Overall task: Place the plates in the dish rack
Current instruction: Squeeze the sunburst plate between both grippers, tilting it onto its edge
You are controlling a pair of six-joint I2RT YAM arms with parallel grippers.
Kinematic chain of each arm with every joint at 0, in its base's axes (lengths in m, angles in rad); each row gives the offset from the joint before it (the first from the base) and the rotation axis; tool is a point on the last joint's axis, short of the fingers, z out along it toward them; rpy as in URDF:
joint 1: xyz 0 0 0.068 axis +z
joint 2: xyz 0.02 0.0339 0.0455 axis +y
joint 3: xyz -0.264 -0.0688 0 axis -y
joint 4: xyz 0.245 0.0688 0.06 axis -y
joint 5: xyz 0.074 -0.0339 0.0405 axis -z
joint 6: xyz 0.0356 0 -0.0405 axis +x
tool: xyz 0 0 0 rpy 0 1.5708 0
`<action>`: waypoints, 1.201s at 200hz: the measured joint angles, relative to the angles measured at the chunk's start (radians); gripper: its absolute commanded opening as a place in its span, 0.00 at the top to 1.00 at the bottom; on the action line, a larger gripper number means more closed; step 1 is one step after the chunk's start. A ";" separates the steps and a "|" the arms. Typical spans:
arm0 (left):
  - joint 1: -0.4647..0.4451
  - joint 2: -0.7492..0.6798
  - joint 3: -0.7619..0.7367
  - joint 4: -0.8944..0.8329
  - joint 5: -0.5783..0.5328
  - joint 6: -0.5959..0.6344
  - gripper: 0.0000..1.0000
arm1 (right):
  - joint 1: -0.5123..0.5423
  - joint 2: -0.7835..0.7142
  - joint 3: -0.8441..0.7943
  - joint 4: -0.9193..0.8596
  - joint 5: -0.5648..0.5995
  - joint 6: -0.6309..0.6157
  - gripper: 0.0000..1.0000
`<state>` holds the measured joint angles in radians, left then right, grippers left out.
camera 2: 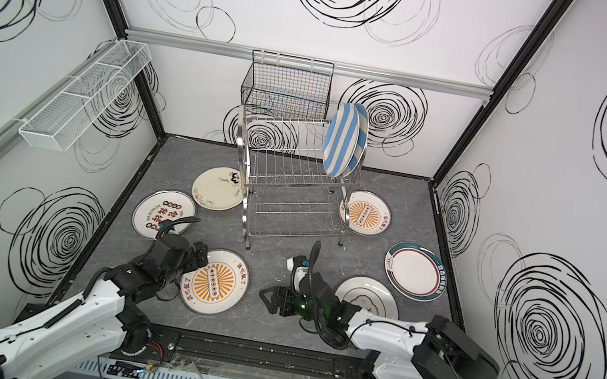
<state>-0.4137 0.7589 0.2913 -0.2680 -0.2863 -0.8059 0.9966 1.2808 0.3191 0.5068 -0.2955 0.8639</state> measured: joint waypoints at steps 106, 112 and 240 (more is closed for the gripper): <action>0.036 -0.083 -0.143 0.109 0.213 0.008 0.04 | 0.013 0.347 0.170 0.128 -0.076 -0.008 0.24; 0.036 -0.086 -0.146 0.114 0.220 0.008 0.04 | 0.015 0.357 0.175 0.128 -0.079 -0.008 0.24; -0.066 -0.119 -0.174 0.143 0.283 0.031 0.04 | 0.008 0.475 0.221 0.225 -0.094 0.034 0.49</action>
<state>-0.4797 0.6399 0.1177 -0.1249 -0.0032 -0.7750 1.0050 1.7554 0.5400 0.7315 -0.3897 0.8974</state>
